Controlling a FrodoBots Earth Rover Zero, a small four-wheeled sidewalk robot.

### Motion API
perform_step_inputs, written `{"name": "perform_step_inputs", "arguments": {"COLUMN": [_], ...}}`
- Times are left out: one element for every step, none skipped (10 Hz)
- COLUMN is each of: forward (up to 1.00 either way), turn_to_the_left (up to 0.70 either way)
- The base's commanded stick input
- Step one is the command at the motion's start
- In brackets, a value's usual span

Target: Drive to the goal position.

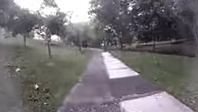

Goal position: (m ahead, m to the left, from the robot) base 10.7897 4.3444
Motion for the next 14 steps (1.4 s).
{"name": "perform_step_inputs", "arguments": {"forward": [0.70,0.70,0.70,0.70,0.70,0.70,0.70,0.70,0.70,0.70,0.70,0.70,0.70,0.70], "turn_to_the_left": [-0.08,-0.08,-0.08,-0.08,-0.08,-0.08,-0.08,-0.08,-0.08,-0.08,-0.08,-0.08,-0.08,-0.08]}}
